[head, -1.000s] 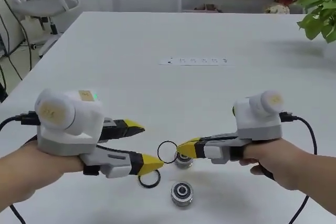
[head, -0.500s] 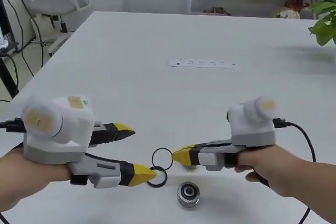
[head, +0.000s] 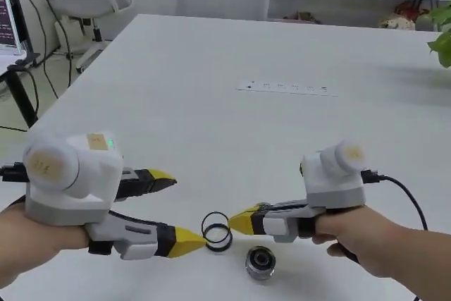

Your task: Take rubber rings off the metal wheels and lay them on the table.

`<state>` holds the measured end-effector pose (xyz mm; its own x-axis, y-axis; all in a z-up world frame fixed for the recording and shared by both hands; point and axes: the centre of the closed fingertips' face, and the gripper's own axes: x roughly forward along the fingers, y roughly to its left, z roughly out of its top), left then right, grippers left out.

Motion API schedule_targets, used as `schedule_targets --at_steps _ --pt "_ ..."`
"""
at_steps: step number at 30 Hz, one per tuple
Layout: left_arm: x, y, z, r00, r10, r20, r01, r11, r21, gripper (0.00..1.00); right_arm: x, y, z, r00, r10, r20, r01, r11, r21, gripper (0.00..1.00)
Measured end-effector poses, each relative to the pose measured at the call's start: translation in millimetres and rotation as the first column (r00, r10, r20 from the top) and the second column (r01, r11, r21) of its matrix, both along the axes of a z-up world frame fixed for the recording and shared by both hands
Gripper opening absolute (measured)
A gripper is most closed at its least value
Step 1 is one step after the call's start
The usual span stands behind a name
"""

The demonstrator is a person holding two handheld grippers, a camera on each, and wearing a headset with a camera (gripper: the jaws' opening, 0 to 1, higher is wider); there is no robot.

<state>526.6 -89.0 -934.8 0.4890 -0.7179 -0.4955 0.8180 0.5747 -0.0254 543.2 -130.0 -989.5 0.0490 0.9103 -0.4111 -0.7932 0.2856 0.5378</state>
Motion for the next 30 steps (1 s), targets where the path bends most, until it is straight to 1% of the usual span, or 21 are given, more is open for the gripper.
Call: schedule_targets --at_steps 13,21,30 --pt "-4.5 4.8 -4.4 1.0 0.018 -0.014 -0.018 1.0 0.001 0.66 1.0 -3.0 -12.4 1.0 -0.017 -0.024 0.016 1.0 -0.026 0.0" --pt "-5.8 5.9 -6.2 1.0 0.021 -0.018 -0.021 1.0 0.005 0.66 0.7 -2.5 -16.8 1.0 -0.018 -0.015 0.017 0.999 -0.044 0.0" --pt "-5.4 7.7 -8.5 0.999 0.028 -0.028 -0.028 1.0 0.005 0.66 4.7 -4.8 -20.7 0.999 -0.033 -0.012 0.032 0.998 -0.057 0.0"
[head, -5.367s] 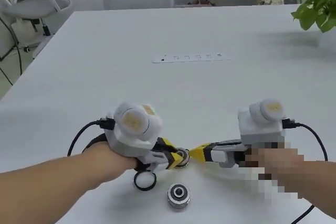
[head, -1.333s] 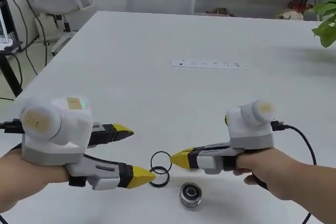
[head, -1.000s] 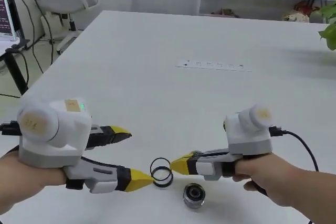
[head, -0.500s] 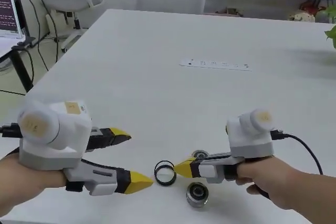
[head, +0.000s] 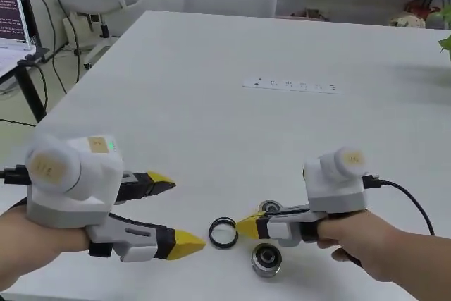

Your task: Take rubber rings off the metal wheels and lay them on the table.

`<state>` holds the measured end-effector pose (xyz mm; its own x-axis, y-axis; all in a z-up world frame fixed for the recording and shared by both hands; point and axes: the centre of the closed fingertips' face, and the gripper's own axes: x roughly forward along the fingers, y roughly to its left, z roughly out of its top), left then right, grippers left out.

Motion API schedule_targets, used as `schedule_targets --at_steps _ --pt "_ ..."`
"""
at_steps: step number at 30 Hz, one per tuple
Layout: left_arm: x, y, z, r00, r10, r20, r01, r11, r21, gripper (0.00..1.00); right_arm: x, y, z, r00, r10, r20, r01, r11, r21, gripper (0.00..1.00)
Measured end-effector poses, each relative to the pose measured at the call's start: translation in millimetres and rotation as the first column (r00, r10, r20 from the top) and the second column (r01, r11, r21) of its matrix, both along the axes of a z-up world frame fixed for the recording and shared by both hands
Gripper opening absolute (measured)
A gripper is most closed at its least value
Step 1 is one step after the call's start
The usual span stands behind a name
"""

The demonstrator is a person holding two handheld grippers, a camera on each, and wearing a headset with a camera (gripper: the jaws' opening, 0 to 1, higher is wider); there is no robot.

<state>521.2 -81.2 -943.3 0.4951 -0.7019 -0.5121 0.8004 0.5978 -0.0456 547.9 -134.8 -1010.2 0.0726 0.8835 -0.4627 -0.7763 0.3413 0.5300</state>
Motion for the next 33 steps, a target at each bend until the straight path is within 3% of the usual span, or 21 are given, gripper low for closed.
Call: schedule_targets --at_steps 13,25,33 --pt "-1.2 -3.2 -1.2 1.0 -0.006 -0.008 0.006 1.0 0.0 0.65 3.6 -2.7 2.3 1.0 -0.016 0.014 0.016 1.0 -0.001 0.1" --pt "1.6 -4.8 8.7 1.0 -0.008 0.004 0.008 1.0 -0.008 0.66 10.6 -7.0 32.4 0.998 -0.045 0.045 0.043 0.997 0.057 0.18" --pt "4.6 -4.6 18.6 1.0 0.004 0.018 -0.003 1.0 -0.016 0.66 12.2 -18.7 52.8 0.994 -0.06 0.091 0.053 0.996 0.077 0.24"
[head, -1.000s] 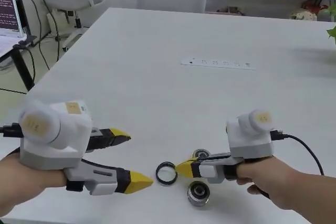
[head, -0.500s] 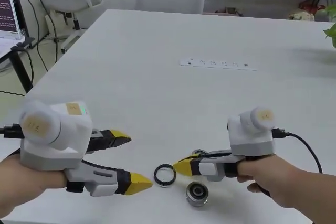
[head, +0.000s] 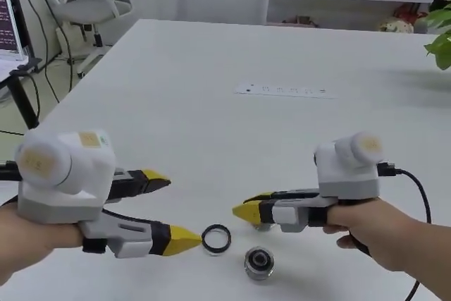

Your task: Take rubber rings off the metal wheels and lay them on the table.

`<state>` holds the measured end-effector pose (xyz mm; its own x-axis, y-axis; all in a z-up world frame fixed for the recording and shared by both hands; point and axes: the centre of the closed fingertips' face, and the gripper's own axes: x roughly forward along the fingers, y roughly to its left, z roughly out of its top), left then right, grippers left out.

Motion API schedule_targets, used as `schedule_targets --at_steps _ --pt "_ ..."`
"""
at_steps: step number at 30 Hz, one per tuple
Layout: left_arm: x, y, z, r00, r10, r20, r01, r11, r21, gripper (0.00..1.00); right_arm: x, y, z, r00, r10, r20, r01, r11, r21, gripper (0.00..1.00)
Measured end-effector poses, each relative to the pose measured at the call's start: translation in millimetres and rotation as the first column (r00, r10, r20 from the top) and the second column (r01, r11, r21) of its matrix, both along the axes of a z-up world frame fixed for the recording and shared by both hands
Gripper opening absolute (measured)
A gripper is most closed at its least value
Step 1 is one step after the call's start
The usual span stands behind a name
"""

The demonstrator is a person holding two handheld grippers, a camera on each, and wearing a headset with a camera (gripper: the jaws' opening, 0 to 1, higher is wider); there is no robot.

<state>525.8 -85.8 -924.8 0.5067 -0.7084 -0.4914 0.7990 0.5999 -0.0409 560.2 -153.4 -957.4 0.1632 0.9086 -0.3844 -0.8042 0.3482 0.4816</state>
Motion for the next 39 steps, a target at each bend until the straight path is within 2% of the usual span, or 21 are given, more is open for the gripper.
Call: schedule_targets --at_steps 5,12,24,32,39 --pt "0.7 -2.0 7.4 1.0 0.003 0.01 -0.002 1.0 -0.008 0.67 3.0 -11.0 12.1 0.999 -0.011 0.041 0.011 1.0 0.004 0.28" --pt "0.5 -5.7 13.9 1.0 -0.006 0.021 0.006 1.0 -0.006 0.68 12.6 -32.1 29.5 0.994 -0.073 0.078 0.071 0.997 0.027 0.37" --pt "-1.1 -14.9 27.3 0.999 -0.019 0.034 0.02 1.0 -0.024 0.71 -1.2 -67.3 45.6 0.981 -0.096 0.169 0.096 0.995 0.007 0.49" --pt "-5.6 -18.8 33.4 0.999 -0.019 0.038 0.021 0.999 -0.037 0.73 -14.1 -84.1 52.6 0.963 -0.071 0.259 0.085 0.995 -0.042 0.6" --pt "-8.6 -19.0 37.7 0.999 -0.012 0.046 0.014 0.999 -0.042 0.75 -26.4 -99.1 51.8 0.951 -0.042 0.308 0.073 0.993 -0.09 0.7"
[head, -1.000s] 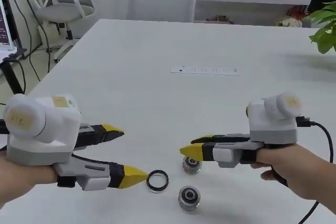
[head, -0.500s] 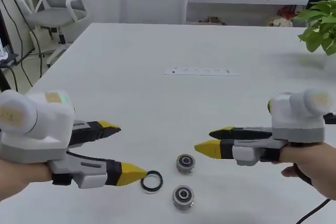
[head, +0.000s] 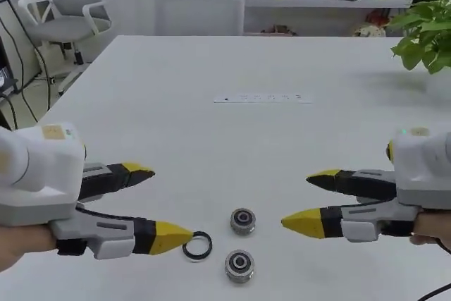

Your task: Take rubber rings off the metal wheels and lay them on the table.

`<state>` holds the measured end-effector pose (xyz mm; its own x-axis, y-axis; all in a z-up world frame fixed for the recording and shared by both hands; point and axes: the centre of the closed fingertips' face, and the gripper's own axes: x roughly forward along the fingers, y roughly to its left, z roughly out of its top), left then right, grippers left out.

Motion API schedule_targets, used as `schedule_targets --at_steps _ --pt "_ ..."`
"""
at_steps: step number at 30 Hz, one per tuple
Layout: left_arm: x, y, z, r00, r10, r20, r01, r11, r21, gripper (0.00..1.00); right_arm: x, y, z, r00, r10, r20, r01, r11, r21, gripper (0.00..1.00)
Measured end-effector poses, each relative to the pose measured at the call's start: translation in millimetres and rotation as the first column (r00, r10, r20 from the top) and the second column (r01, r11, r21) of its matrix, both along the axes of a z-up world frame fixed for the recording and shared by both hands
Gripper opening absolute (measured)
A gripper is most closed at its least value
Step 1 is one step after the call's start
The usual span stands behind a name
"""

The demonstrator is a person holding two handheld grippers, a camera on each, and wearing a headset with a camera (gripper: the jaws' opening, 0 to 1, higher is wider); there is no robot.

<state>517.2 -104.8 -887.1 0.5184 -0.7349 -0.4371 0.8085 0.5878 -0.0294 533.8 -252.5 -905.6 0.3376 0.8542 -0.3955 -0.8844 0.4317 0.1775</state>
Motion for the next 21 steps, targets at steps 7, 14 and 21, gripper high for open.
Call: schedule_targets --at_steps 7,14,21 --pt "-6.6 3.2 -3.4 1.0 0.006 -0.003 -0.006 1.0 0.012 0.78 -7.9 -16.1 -3.1 1.0 -0.001 0.023 0.002 0.999 -0.041 0.78" --pt "-12.2 7.1 -3.9 1.0 0.022 -0.007 -0.022 1.0 0.007 0.8 -15.7 -20.7 -4.5 0.999 -0.004 0.038 0.006 0.998 -0.062 0.86" --pt "-18.5 10.5 -5.1 0.999 0.037 -0.008 -0.037 0.999 0.005 0.81 -26.1 -23.1 -11.6 0.998 0.016 0.062 -0.009 0.993 -0.114 0.91"
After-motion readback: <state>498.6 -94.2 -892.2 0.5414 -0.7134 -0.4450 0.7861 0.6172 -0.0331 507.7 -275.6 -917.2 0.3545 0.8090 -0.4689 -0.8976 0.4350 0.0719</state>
